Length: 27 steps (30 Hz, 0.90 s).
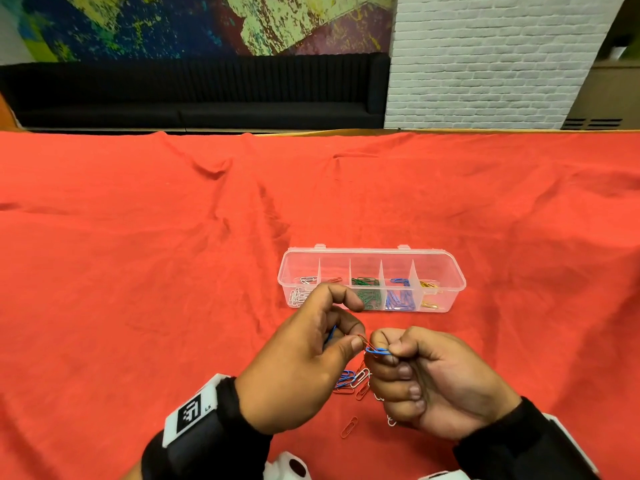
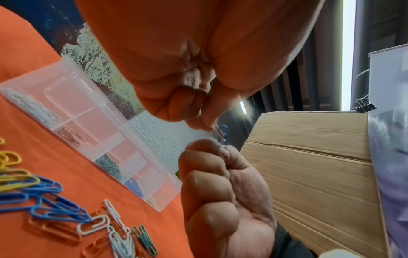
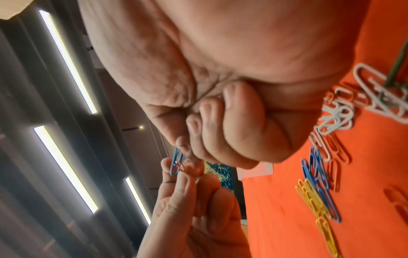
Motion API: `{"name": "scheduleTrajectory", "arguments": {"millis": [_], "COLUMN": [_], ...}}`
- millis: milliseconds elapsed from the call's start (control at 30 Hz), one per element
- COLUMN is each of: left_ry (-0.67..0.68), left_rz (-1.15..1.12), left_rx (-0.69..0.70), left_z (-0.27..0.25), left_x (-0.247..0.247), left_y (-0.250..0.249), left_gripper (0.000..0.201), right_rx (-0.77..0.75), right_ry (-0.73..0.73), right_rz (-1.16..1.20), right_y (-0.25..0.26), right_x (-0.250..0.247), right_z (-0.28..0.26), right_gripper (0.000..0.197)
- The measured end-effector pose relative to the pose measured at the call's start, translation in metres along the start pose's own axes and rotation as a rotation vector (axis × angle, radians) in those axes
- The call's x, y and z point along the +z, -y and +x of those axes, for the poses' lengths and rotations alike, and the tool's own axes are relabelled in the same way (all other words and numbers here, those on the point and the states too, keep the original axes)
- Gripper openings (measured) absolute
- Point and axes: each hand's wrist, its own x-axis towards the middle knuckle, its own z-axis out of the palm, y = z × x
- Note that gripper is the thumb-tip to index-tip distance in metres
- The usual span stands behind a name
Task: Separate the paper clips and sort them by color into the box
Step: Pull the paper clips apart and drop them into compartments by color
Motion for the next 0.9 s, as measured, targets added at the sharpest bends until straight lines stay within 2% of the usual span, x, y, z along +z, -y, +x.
{"name": "scheduleTrajectory", "arguments": {"millis": [300, 433, 533, 600, 800, 900], "left_ry": [0.006, -0.011, -0.019, -0.010, -0.055, -0.088], "left_rz": [-0.010, 0.146, 0.343, 0.394, 0.141, 0.051], "left_rx": [0.058, 0.115, 0.162, 0.162, 0.073, 0.047], "left_z": [0.000, -0.003, -0.004, -0.004, 0.000, 0.003], "left_x": [0.003, 0.003, 0.001, -0.002, 0.004, 0.010], "left_y": [-0.003, -0.007, -0.010, -0.013, -0.010, -0.006], "left_gripper": [0.032, 0.034, 0.038, 0.042, 0.060, 0.062], "right_rx": [-0.025, -0.023, -0.029, -0.030, -0.021, -0.028], "right_ry": [0.099, 0.079, 0.010, -0.024, -0.032, -0.037], "right_rz": [0.089, 0.112, 0.041, 0.005, 0.030, 0.052], "right_y": [0.000, -0.002, -0.003, -0.003, -0.001, -0.001], "right_x": [0.001, 0.001, 0.003, 0.004, 0.006, 0.008], "right_z": [0.000, -0.001, -0.003, -0.003, -0.003, -0.003], "right_gripper": [0.005, 0.007, 0.007, 0.011, 0.010, 0.008]}}
